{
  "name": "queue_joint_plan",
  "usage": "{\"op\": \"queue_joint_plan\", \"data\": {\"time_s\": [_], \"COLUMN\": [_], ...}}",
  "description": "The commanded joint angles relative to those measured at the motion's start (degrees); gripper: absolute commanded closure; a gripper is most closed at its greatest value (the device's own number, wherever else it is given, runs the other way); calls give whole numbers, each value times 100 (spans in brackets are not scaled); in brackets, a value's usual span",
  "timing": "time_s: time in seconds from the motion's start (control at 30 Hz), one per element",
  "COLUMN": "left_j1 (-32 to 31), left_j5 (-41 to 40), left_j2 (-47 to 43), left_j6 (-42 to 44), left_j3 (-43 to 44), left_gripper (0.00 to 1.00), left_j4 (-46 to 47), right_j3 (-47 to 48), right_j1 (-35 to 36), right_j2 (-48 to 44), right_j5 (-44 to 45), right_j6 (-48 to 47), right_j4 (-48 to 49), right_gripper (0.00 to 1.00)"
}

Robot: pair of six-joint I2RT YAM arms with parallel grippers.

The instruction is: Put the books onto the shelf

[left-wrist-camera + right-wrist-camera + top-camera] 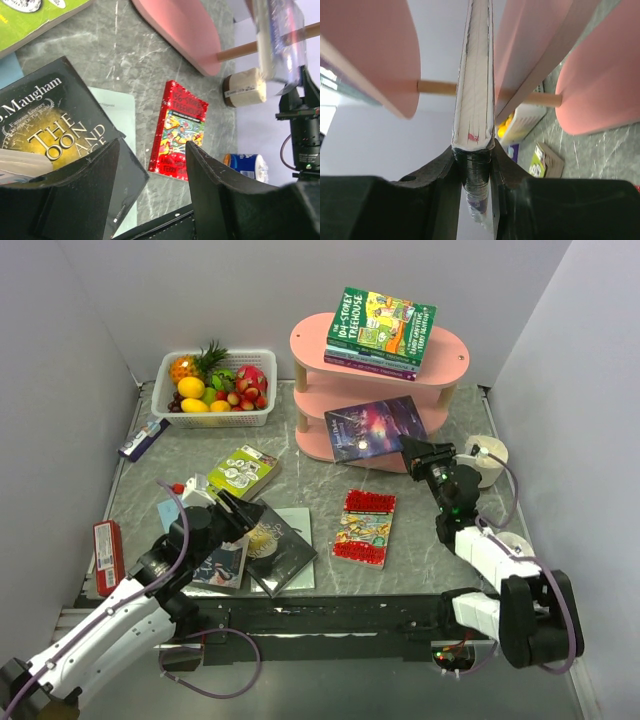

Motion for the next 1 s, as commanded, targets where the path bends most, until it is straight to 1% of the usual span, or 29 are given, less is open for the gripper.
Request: {"op": "queue_joint_plan", "data": {"time_s": [0.0,0.23,0.37,0.53,0.6,0.63,0.7,0.73,0.83,0.9,0.97], "left_j1": [6,6,6,15,6,6,6,6,15,15,6], "left_j5": [49,5,13,40,57,75,110,119,110,128,154], "left_j2": [130,209,253,332,402,428,464,473,473,473,508], "left_j6": [-91,-56,-64,-91,-99,-108,-117,-117,-117,-108,-91], "left_j3": [-54,-54,-72,-80,-80,-80,-80,-80,-116,-133,-133], "left_gripper": [39,39,39,39,39,39,39,39,39,39,39], "left_j4": [390,495,504,609,618,636,671,662,689,724,794], "right_j3": [653,864,1065,1461,1698,1769,1945,1962,1937,1936,1954], "right_j1": [-74,-74,-74,-48,-65,-65,-74,-65,-65,-74,-65], "right_j2": [260,1103,1341,1578,1658,1710,1711,1676,1553,1448,1377], "right_j5": [568,779,814,595,393,192,-11,-64,-126,-161,-196], "right_j6": [617,1126,1285,1268,1268,1207,1145,997,820,688,539], "right_j4": [1171,1461,1478,1075,829,758,382,301,-7,-295,-446], "right_gripper": [100,100,100,100,92,79,65,55,43,30,26]}}
